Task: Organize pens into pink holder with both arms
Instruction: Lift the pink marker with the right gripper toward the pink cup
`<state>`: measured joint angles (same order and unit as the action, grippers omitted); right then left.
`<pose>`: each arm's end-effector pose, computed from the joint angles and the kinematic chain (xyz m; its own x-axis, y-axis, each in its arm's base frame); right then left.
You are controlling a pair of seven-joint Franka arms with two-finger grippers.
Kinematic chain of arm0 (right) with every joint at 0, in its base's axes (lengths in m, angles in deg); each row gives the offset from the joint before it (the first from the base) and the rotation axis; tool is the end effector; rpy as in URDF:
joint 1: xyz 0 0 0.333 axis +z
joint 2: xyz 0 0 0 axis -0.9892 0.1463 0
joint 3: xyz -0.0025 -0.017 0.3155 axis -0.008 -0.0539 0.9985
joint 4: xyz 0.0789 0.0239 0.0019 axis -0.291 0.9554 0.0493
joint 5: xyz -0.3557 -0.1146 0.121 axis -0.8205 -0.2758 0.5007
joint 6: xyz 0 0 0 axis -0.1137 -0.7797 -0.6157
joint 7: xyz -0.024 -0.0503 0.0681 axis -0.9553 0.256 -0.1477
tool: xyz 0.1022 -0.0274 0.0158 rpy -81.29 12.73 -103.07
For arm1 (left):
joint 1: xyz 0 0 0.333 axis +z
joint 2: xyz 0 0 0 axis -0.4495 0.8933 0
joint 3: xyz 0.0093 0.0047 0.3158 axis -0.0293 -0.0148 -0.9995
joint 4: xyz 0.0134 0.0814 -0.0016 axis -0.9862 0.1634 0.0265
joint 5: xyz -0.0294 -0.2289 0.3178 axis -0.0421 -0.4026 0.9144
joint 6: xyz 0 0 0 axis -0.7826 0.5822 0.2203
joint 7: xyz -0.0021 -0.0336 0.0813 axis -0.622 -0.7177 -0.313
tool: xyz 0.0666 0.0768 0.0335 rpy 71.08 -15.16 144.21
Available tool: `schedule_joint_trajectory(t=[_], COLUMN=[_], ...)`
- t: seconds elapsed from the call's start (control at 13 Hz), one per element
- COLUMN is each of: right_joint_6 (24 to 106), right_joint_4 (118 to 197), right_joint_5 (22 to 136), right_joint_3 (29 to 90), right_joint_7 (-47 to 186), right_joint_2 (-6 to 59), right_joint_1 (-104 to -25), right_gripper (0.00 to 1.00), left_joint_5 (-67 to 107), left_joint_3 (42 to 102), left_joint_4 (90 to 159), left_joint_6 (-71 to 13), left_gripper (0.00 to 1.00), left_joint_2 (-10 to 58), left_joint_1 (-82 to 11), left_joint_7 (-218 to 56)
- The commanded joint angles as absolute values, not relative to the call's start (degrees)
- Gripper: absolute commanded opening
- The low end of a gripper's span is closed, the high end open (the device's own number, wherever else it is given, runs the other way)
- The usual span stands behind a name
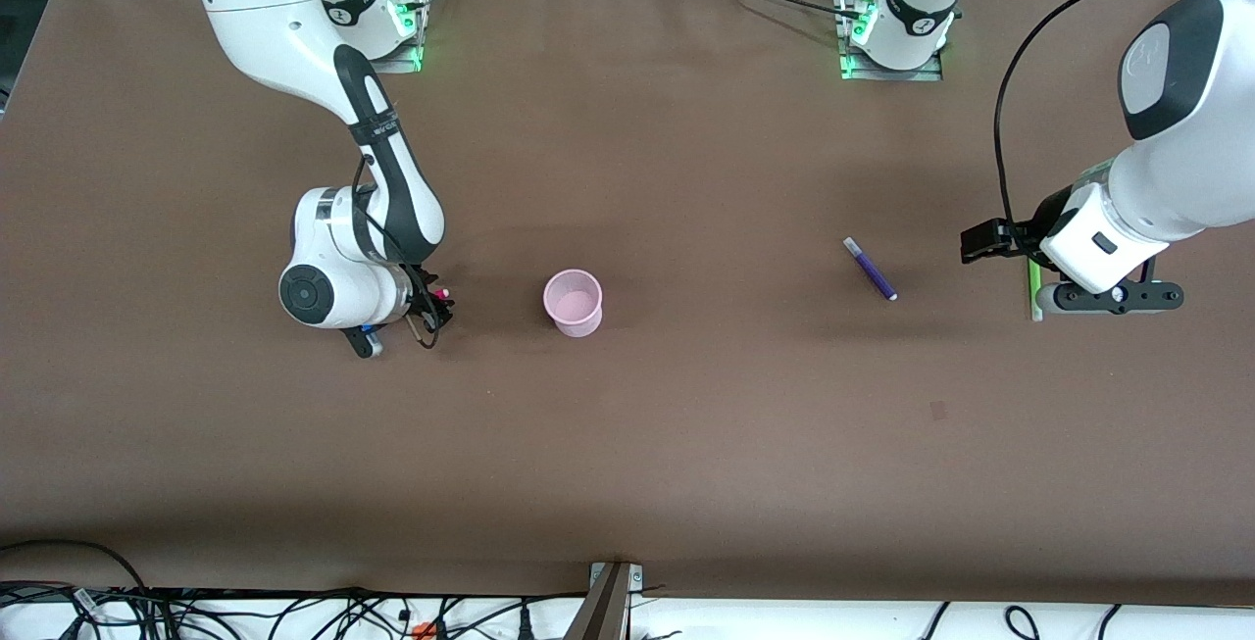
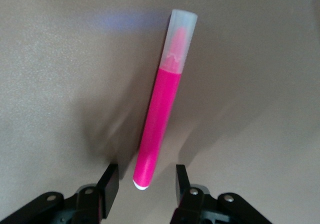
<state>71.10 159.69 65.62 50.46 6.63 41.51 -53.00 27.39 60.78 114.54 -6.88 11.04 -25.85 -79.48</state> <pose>0.6020 0.1814 0.1729 0.5072 -0.8226 -0.2571 -0.8109 -0.5565 0.1807 0.6142 -0.0614 0.5035 0.9905 0.0368 -0.1323 0.0424 -0.9983 0.0399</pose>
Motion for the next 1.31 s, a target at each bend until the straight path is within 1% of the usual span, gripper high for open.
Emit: schedule_joint_trajectory(t=[0.0,0.08,0.15,0.38,0.46,0.54,0.62,0.77,0.85,1.0,1.23], right_joint_6=[73.8,73.8,73.8,73.9,73.9,73.1,72.1,64.7,61.7,59.1,57.1], right_joint_4=[161.8,161.9,162.0,162.9,163.1,163.1,163.0,161.4,161.0,160.7,158.7], right_joint_5=[66.5,66.5,66.5,66.6,66.6,66.6,66.6,66.9,69.2,77.0,91.8], right_joint_3=[50.4,50.4,50.4,50.4,50.6,51.1,51.1,51.1,50.9,50.7,51.2], right_joint_7=[7.7,8.6,9.1,9.8,9.8,9.7,9.8,9.9,10.0,10.8,10.7], right_joint_2=[41.3,41.2,41.1,40.7,40.4,39.3,37.9,34.7,32.8,28.8,28.8], right_joint_1=[-52.7,-52.7,-52.8,-52.7,-52.7,-52.7,-52.7,-53.2,-53.3,-53.3,-52.8], right_gripper=[0.41,0.39,0.33,0.14,0.06,0.0,0.0,0.0,0.0,0.0,0.0], left_joint_5=[28.1,28.1,28.1,28.1,28.2,28.2,28.1,28.1,28.2,28.1,28.1], left_joint_3=[60.8,60.9,60.9,60.8,60.8,60.8,60.9,60.9,60.9,61.2,61.2], left_joint_4=[114.8,114.7,114.7,114.3,114.3,114.8,114.7,114.5,114.5,114.7,114.9], left_joint_6=[-6.0,-5.8,-5.8,-6.1,-6.2,-6.1,-6.1,-6.2,-6.1,-6.1,-6.1], left_gripper=[1.0,1.0,1.0,1.0,1.0,1.0,1.0,1.0,1.0,1.0,1.0], left_joint_2=[10.3,10.4,10.5,10.8,10.9,10.9,10.9,10.9,10.9,10.9,10.9], left_joint_1=[-25.7,-25.7,-25.7,-25.8,-25.8,-25.8,-25.8,-25.8,-25.8,-25.8,-25.7], left_joint_7=[-79.5,-79.5,-79.6,-79.6,-79.6,-79.6,-79.6,-79.6,-79.6,-79.6,-80.7])
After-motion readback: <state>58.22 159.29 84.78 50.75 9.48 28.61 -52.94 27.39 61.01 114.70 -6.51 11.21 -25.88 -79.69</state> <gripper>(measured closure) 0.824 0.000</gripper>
